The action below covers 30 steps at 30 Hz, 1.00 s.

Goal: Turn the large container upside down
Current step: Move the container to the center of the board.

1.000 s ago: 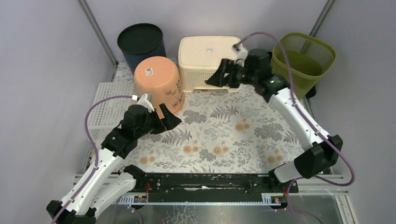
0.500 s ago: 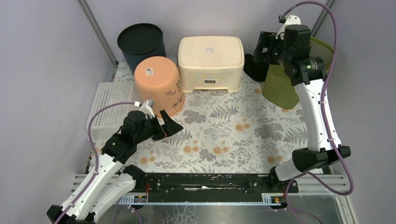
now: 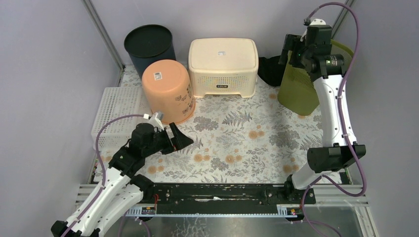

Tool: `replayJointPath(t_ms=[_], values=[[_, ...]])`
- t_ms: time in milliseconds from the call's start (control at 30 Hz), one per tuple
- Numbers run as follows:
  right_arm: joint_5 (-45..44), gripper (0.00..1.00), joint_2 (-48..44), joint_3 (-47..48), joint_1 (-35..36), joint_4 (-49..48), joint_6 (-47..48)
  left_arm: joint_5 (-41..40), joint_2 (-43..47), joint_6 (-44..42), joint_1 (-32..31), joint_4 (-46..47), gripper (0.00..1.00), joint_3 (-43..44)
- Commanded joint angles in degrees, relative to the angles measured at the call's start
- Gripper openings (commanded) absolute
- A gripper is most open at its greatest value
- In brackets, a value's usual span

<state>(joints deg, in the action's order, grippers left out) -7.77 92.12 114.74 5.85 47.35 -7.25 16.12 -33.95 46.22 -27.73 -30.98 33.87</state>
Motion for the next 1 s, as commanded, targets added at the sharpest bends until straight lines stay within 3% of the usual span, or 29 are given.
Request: replayJointPath(t_ms=[0, 433, 700, 967], values=[[4.5, 0.93, 0.7, 3.3, -4.0, -2.0, -2.1, 2.0, -1.2, -0.2, -0.2, 6.0, 1.0, -1.3], [11.3, 0.92, 2.5, 1.3, -7.1, -5.4, -6.3, 3.4, -4.6, 1.0, -0.2, 12.1, 1.0, -4.6], [4.6, 0.92, 2.4, 0.3, -7.1, -2.7, -4.1, 4.2, -6.4, 0.3, -0.3, 12.3, 1.0, -3.8], [5.7, 0.91, 4.4, 0.6, -7.1, -1.2, -2.6, 3.3, -6.4, -0.9, -0.2, 10.5, 1.0, -1.5]])
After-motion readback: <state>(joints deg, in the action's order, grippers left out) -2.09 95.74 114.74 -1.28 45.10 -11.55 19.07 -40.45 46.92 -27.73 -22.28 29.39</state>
